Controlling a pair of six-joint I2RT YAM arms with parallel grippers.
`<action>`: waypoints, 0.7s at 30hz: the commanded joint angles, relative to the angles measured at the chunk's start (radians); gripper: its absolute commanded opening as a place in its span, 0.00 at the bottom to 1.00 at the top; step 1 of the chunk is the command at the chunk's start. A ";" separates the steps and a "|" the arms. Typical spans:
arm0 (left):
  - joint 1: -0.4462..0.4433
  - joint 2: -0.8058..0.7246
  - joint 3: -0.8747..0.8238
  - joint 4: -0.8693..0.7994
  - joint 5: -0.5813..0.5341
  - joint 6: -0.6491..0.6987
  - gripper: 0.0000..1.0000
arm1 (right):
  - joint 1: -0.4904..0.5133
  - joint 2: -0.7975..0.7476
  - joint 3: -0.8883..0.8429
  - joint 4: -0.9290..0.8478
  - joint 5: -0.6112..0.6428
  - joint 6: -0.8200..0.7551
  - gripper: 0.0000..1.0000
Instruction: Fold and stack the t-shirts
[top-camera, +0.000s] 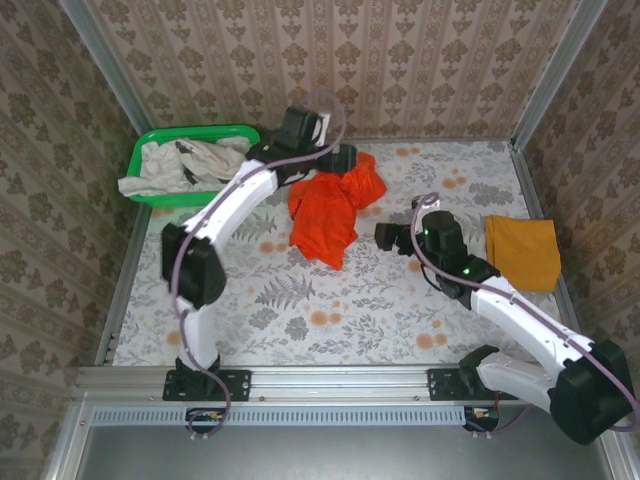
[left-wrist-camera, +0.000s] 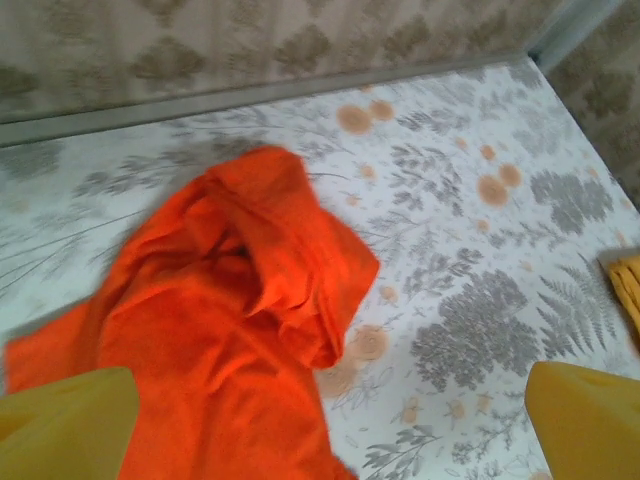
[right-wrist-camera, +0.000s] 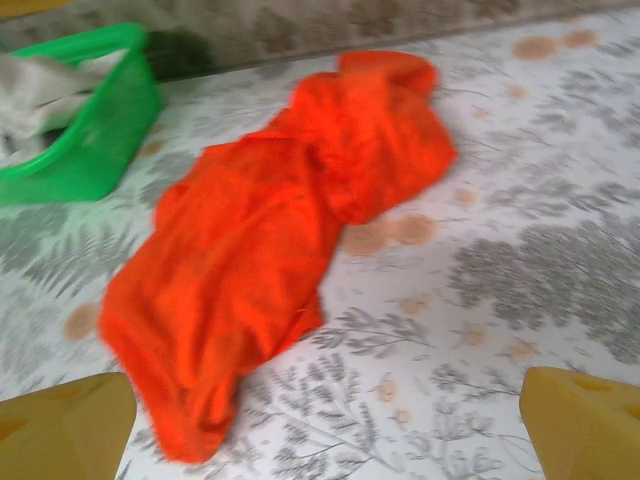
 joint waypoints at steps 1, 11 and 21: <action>-0.031 -0.235 -0.271 0.215 -0.221 -0.119 1.00 | -0.082 0.088 0.063 -0.041 -0.046 0.099 1.00; -0.267 -0.479 -0.899 0.428 -0.463 -0.557 1.00 | -0.119 0.571 0.400 -0.052 -0.133 -0.028 0.97; -0.341 -0.281 -0.932 0.558 -0.348 -0.764 0.94 | -0.107 1.015 0.819 -0.204 -0.109 -0.013 0.80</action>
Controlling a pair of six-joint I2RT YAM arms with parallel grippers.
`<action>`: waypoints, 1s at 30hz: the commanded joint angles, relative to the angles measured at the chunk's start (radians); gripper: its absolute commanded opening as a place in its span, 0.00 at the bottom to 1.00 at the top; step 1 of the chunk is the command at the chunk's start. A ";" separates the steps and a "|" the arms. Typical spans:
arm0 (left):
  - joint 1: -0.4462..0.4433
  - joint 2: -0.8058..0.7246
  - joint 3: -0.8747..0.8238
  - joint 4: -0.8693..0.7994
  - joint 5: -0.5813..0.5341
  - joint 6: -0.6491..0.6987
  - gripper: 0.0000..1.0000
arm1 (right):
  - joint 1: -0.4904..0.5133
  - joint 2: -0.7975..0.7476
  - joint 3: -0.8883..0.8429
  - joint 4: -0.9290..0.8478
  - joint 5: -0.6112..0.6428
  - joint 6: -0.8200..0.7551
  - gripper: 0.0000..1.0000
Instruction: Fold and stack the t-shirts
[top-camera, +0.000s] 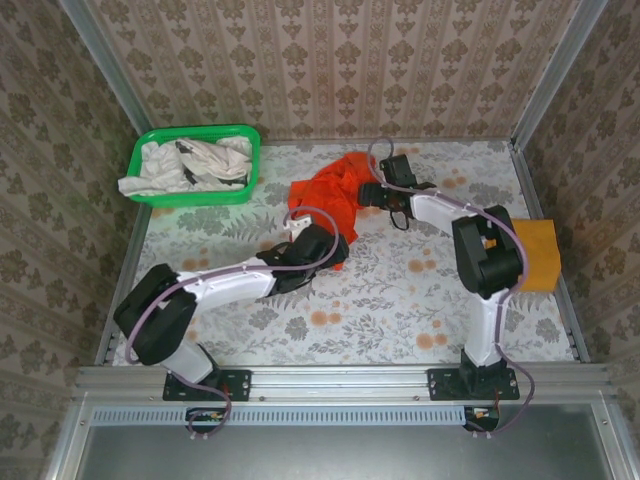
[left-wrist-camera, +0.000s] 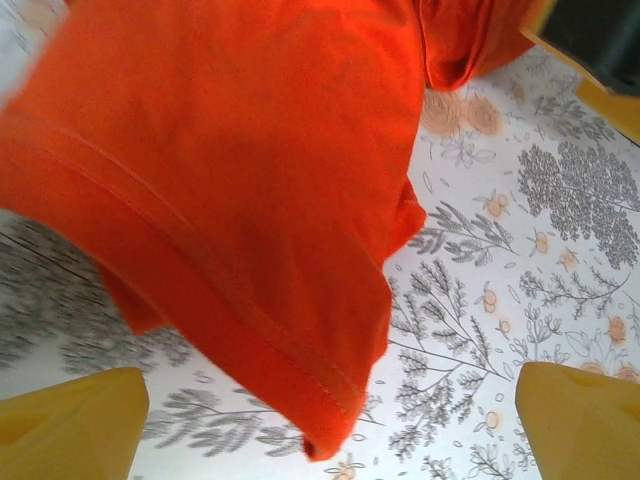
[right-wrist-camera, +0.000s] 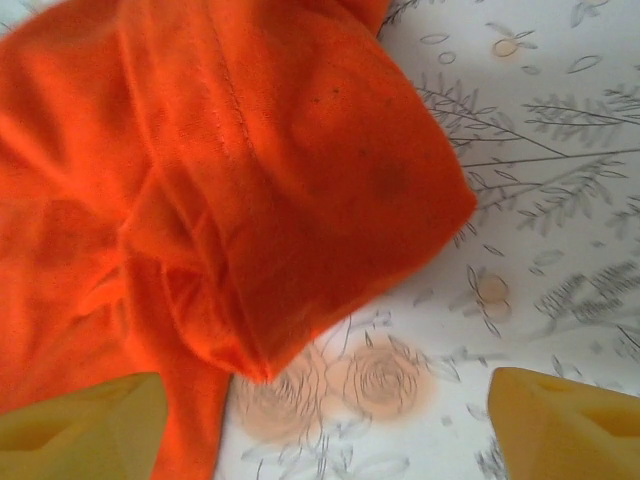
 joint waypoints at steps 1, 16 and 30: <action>-0.016 0.072 0.039 0.076 0.048 -0.101 0.92 | 0.013 0.089 0.122 -0.099 0.004 0.009 0.77; 0.062 0.123 0.046 0.089 0.114 -0.078 0.00 | -0.020 0.082 0.185 -0.122 -0.002 0.012 0.00; 0.319 -0.279 0.101 -0.171 0.111 0.318 0.00 | -0.169 -0.541 -0.195 -0.009 -0.065 0.042 0.00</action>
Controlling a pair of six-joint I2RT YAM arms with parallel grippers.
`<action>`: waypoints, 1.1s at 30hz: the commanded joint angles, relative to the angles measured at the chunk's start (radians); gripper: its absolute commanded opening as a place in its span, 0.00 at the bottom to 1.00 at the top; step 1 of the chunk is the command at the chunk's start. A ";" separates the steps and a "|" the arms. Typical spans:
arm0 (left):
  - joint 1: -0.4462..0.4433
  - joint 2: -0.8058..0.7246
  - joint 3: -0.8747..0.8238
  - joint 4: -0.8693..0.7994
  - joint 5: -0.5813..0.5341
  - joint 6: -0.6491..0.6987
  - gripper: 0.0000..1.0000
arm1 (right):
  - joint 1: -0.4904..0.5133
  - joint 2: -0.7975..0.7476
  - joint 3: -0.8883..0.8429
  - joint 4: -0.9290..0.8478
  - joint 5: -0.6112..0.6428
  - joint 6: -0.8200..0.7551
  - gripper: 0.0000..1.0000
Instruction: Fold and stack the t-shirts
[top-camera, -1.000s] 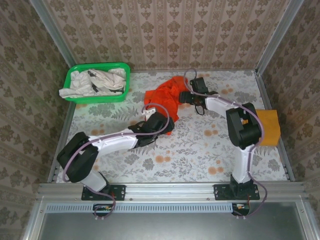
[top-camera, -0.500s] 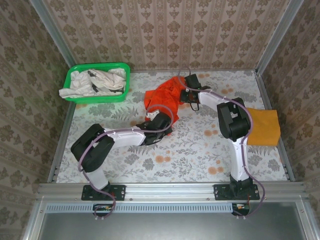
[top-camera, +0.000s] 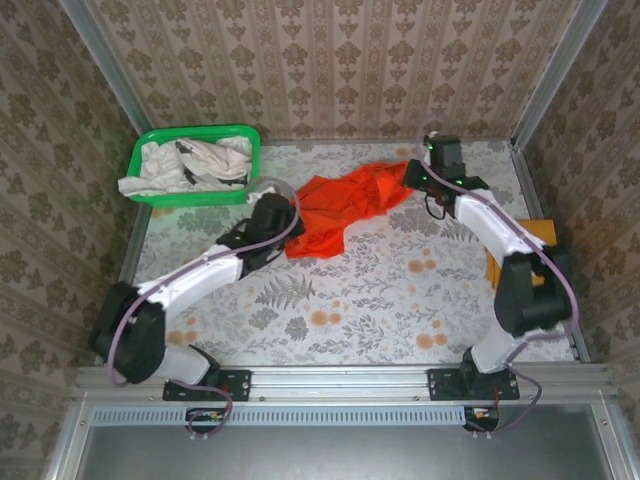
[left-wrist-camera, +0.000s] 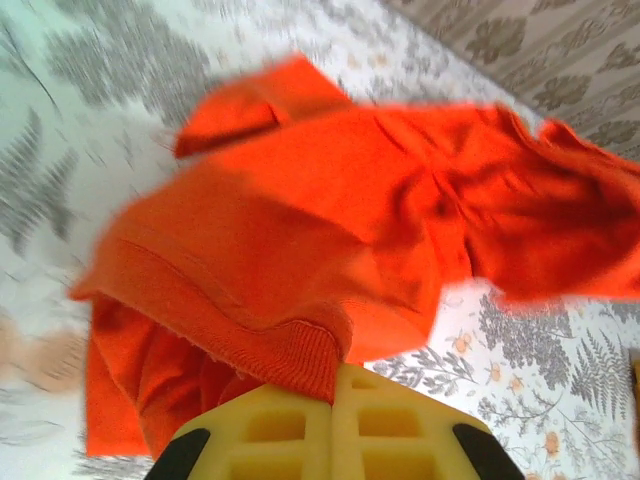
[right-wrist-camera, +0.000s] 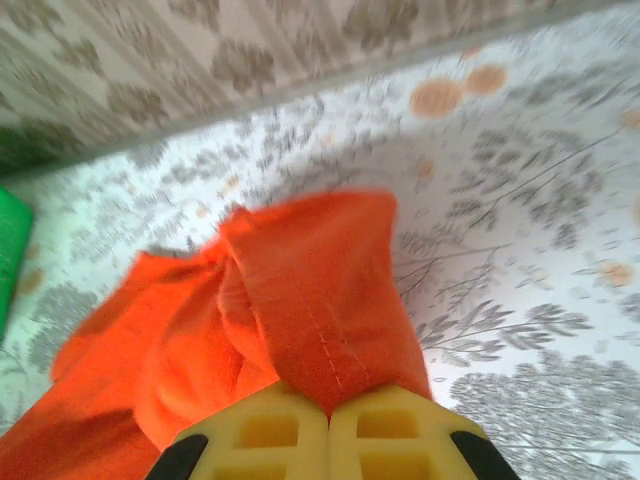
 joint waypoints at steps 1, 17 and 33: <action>0.053 -0.117 0.083 -0.151 -0.029 0.201 0.00 | -0.023 -0.181 -0.061 0.016 -0.017 0.010 0.00; 0.148 -0.405 0.342 -0.385 -0.066 0.437 0.00 | -0.029 -0.755 -0.084 -0.089 -0.018 -0.034 0.00; 0.251 -0.154 0.352 -0.409 0.041 0.393 0.00 | -0.029 -0.552 -0.229 -0.097 0.045 0.080 0.00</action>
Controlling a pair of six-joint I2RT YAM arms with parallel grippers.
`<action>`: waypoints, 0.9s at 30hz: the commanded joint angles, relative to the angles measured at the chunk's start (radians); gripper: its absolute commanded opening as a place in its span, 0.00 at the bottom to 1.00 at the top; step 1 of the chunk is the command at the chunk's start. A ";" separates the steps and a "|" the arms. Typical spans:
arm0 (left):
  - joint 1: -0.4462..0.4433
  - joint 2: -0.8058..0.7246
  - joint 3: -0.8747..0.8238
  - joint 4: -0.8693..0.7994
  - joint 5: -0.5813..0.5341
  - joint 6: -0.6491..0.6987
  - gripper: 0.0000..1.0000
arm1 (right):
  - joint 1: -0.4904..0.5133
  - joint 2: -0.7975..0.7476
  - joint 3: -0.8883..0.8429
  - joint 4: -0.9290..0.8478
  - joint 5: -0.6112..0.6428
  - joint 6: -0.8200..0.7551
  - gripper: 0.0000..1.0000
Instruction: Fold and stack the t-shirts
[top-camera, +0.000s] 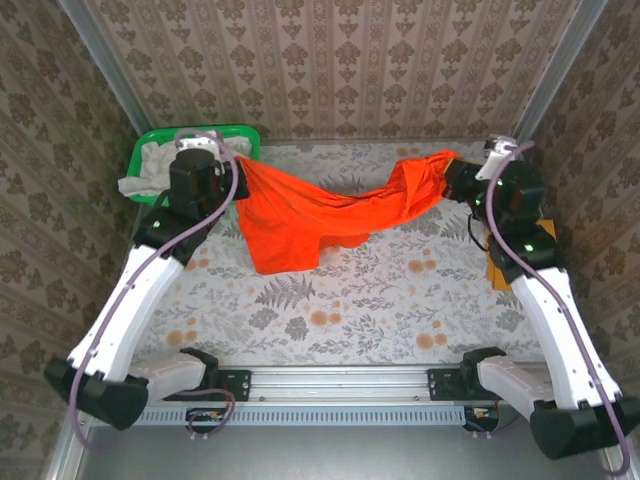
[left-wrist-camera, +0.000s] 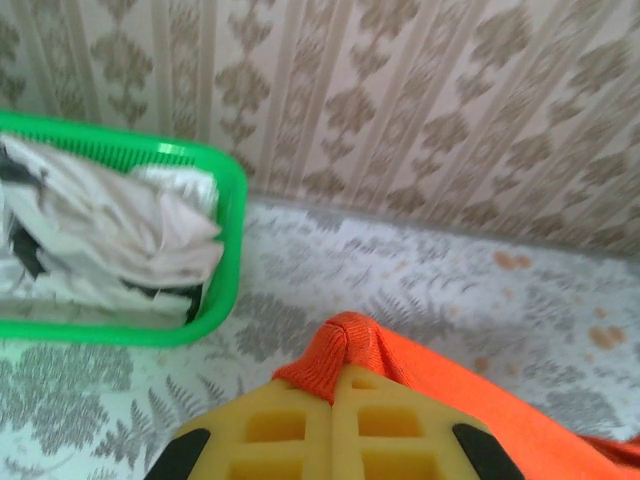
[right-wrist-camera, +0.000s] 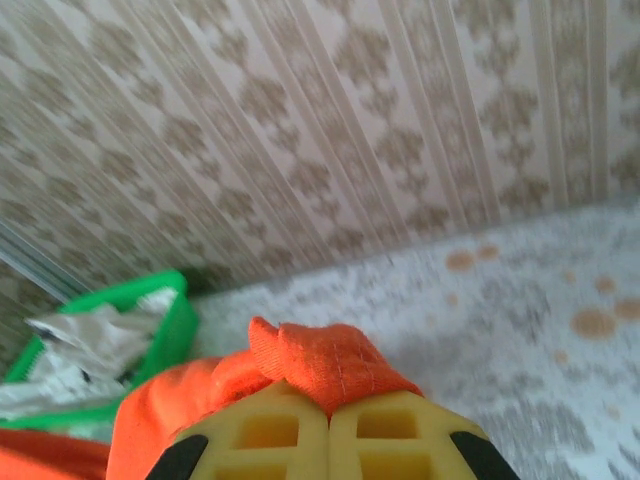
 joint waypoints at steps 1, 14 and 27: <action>0.045 0.080 -0.044 0.009 0.076 -0.053 0.00 | 0.000 0.058 -0.077 -0.018 0.059 0.062 0.00; 0.118 0.630 0.216 0.039 0.248 -0.035 0.00 | -0.131 0.641 0.069 0.084 0.025 0.046 0.00; 0.084 0.672 0.277 0.085 0.215 -0.024 1.00 | -0.159 0.705 0.149 0.185 -0.006 0.049 0.87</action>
